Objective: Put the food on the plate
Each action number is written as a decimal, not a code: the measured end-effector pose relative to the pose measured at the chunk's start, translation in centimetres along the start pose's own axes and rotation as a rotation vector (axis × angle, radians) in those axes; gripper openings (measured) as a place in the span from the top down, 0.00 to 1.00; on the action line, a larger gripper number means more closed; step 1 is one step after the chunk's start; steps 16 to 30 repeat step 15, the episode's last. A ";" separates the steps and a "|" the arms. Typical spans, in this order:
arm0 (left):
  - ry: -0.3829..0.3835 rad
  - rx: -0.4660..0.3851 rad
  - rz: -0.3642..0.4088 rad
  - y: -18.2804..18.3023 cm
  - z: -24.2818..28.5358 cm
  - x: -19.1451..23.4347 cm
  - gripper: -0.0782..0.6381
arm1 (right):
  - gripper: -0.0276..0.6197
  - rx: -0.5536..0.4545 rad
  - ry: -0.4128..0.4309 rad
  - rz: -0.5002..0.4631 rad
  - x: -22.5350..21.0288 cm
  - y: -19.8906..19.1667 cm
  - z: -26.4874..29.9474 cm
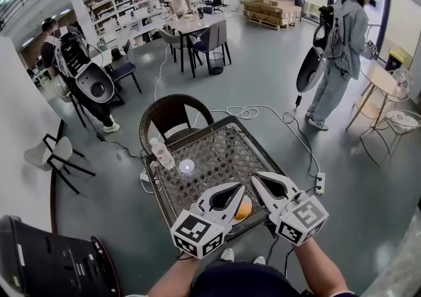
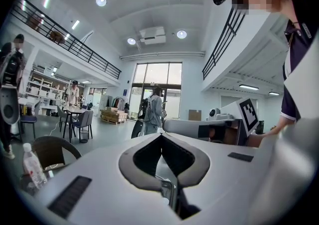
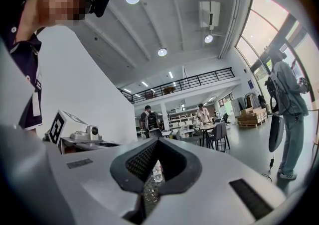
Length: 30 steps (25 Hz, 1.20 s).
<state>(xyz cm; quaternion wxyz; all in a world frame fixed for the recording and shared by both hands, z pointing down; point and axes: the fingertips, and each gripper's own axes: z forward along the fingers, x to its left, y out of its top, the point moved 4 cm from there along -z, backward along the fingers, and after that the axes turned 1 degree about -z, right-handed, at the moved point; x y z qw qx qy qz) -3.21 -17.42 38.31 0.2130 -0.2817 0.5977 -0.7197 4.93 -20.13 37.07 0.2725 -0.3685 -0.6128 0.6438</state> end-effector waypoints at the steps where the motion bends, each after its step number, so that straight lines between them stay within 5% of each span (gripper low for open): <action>1: 0.000 0.001 0.000 0.0 0.1 0.0 0.88 | 0.95 0.000 0.000 0.000 -0.1 0.0 0.0; 30: -0.007 0.024 -0.002 -1.2 0.2 0.0 0.88 | 0.95 -0.005 0.000 -0.005 0.0 -0.5 -0.2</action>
